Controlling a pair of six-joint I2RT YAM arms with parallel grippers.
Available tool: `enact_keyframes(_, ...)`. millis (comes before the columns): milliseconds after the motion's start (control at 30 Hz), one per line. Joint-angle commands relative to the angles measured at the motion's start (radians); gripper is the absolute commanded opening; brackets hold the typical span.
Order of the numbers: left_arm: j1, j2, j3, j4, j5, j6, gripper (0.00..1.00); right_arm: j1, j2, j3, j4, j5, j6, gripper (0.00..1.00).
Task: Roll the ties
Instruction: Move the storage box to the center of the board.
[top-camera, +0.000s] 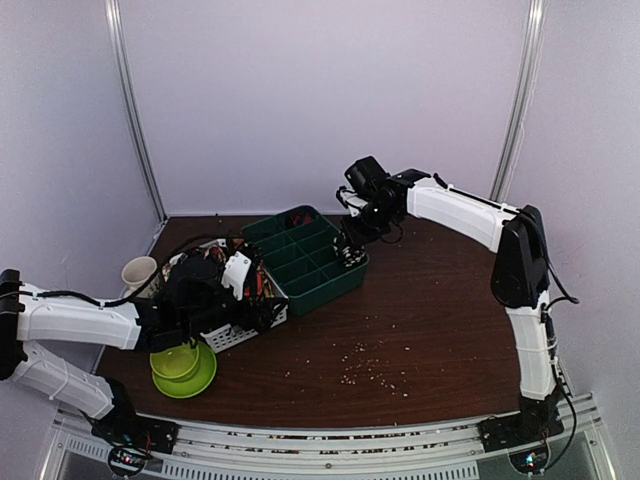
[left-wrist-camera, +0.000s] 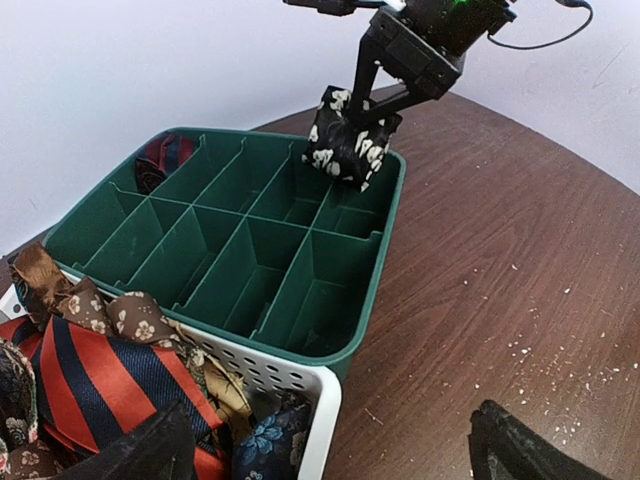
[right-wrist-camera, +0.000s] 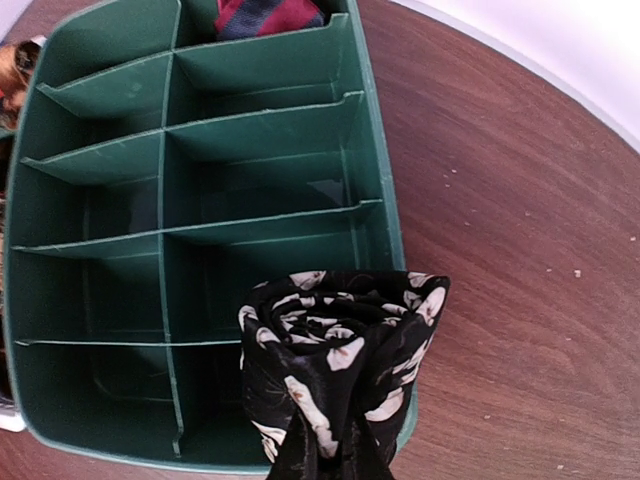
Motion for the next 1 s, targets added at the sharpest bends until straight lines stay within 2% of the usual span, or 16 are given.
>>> enact_keyframes(0,0.008,-0.017,-0.010,0.021,-0.011,-0.006,0.98,0.030,0.036,0.067,-0.128,0.118,-0.088,0.00)
enact_keyframes(500,0.008,0.034,0.014,0.034,0.012,-0.015,0.98,0.060,0.197,0.161,-0.301,0.137,-0.090,0.00)
enact_keyframes(767,0.008,0.048,0.013,0.043,0.016,-0.021,0.98,0.063,0.235,0.156,-0.286,0.104,-0.070,0.00)
enact_keyframes(967,0.008,0.042,0.006,0.044,0.014,-0.018,0.98,0.061,0.183,0.075,-0.230,0.102,-0.066,0.00)
